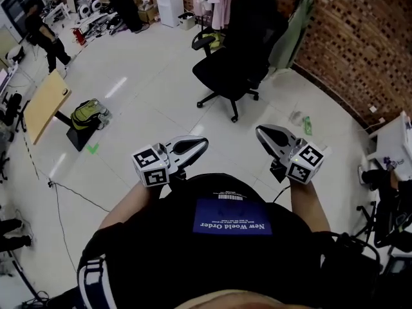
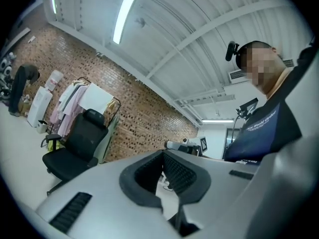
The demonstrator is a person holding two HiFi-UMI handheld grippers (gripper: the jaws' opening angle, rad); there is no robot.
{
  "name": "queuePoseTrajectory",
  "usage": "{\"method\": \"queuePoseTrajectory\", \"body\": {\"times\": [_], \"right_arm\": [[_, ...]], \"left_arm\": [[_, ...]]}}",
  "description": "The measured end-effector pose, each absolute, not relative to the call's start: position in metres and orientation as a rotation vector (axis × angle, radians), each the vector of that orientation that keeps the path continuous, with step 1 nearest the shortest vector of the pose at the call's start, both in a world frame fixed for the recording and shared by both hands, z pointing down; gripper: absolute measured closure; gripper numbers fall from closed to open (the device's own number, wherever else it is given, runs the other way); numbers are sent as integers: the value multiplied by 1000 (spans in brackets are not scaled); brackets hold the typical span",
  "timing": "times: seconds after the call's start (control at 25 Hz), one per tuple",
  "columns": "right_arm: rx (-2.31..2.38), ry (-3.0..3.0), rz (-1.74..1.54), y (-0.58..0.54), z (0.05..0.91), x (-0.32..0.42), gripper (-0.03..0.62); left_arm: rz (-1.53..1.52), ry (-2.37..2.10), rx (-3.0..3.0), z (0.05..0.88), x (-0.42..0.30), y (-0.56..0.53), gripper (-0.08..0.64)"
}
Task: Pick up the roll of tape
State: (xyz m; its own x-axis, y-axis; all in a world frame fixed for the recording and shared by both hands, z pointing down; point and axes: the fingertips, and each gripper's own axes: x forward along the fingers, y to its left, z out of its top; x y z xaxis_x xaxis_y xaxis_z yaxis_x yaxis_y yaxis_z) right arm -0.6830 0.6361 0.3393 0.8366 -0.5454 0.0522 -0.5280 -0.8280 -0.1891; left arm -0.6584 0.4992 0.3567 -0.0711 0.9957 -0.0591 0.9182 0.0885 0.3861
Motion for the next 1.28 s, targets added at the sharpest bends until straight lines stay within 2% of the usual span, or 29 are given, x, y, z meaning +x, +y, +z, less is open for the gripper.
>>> {"method": "queuePoseTrajectory", "body": {"times": [0.28, 0.52, 1.04, 1.28], "right_arm": [[-2806, 906, -167, 658, 358, -650, 607], [-2807, 910, -177, 650, 362, -598, 607], [-2878, 799, -142, 598, 332, -424, 607], [-2889, 877, -211, 572, 334, -353, 607]], "left_arm": [[389, 2026, 1948, 366, -636, 523, 554], [412, 2017, 1908, 378, -587, 522, 554], [317, 2161, 1827, 350, -393, 478, 554], [319, 2071, 1866, 354, -324, 451, 554]]}}
